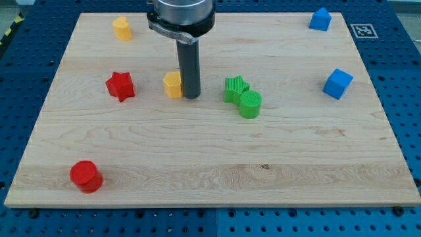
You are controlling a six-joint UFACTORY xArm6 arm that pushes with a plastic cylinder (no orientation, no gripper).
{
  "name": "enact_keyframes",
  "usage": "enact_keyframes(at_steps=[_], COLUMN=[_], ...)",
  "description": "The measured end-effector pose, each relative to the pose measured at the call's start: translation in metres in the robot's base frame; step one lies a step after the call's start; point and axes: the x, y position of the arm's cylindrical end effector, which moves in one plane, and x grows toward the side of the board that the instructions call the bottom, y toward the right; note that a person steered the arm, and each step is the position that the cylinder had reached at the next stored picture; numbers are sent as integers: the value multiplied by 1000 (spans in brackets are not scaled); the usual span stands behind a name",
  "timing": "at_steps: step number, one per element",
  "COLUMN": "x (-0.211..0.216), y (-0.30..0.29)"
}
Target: Push the yellow hexagon towards the yellow heart
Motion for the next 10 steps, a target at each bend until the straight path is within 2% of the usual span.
enact_keyframes(at_steps=[2, 5, 7, 10], x=[34, 33, 5, -10], y=[-1, -2, -11, -13])
